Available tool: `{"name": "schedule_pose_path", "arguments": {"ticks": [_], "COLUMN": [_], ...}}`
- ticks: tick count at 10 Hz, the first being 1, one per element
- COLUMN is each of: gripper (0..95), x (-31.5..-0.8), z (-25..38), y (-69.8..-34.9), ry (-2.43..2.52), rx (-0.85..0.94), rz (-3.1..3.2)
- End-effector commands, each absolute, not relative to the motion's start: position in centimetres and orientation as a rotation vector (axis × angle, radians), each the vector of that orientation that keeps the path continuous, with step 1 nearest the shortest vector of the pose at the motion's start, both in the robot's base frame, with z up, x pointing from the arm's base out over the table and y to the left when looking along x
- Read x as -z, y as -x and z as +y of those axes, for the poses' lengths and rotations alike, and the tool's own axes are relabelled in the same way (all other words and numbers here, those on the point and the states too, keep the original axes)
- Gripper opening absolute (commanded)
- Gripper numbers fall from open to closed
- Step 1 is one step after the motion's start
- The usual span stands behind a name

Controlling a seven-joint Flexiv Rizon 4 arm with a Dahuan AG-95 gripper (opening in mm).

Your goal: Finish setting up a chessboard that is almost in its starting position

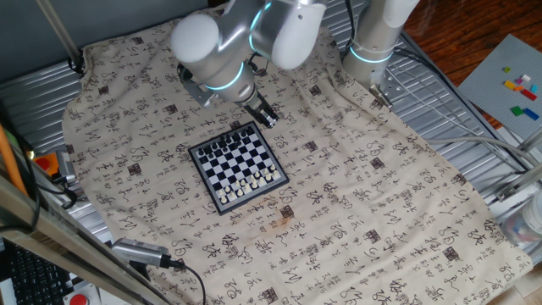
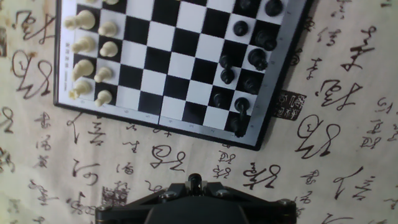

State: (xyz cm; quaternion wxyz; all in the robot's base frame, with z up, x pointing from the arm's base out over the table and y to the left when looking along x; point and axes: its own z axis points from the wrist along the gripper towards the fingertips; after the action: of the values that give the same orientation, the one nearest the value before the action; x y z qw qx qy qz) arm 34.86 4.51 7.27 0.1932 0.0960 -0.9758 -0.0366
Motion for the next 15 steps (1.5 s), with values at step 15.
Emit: {"name": "schedule_pose_path", "arguments": {"ticks": [15], "gripper": [0.0], "x": [-9.4], "z": [7.0], "y": [-34.3], "ry": [-0.225], "rx": [0.155], "rz": [-2.832]}}
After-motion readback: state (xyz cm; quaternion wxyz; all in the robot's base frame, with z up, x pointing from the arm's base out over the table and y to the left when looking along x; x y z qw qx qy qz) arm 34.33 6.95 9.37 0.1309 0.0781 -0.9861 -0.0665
